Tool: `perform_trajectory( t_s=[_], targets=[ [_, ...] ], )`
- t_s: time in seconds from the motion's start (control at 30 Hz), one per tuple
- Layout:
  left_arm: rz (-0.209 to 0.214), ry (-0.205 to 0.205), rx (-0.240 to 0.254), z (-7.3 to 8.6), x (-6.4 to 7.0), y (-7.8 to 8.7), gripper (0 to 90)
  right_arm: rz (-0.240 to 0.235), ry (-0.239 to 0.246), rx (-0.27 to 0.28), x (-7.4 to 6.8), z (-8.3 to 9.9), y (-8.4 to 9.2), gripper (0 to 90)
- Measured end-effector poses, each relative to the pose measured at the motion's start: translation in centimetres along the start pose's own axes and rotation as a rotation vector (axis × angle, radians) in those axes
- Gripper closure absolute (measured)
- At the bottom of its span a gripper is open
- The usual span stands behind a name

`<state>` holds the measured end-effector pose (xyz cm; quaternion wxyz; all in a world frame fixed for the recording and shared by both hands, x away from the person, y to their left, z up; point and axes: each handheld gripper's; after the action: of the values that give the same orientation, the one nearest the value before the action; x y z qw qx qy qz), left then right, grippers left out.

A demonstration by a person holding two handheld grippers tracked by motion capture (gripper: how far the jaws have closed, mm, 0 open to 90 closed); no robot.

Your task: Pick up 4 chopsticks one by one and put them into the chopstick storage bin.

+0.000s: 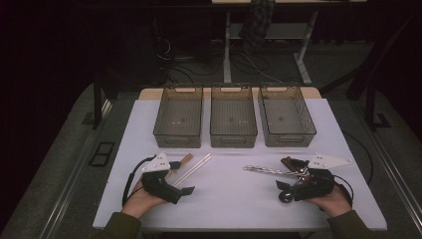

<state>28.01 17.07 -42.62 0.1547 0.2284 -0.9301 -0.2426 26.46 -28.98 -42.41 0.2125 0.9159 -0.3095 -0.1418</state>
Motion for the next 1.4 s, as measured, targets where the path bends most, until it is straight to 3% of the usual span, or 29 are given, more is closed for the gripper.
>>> perform_trajectory(
  t_s=[0.33, 0.73, 0.93, 1.4],
  targets=[
    [0.000, 0.010, 0.006, 0.1, 0.2, 0.2, 0.0, -0.011, -0.002, -0.005, 0.2, 0.0, 0.1, 2.5],
    [0.001, 0.000, 0.015, 0.2, 0.4, 0.5, 0.0, -0.011, 0.032, -0.078, 0.2, -1.1, -0.3, 2.5],
    [0.004, 0.000, 0.021, 0.1, 0.5, 0.4, 0.0, 0.005, 0.040, -0.107, 0.3, -1.6, -0.7, 2.5],
    [0.028, -0.015, 0.010, -0.1, 0.5, 0.0, 0.0, 0.043, 0.024, -0.105, 1.1, -2.5, -1.1, 6.3]
  ],
)
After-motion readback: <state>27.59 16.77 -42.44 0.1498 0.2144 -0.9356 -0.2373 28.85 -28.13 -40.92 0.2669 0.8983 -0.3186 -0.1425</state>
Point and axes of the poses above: each handheld gripper's, and its own axes: y roughly backward along the jaws, z roughly out of its underside, x roughly to its right, and after that the axes turned 2 degrees about y, right-handed
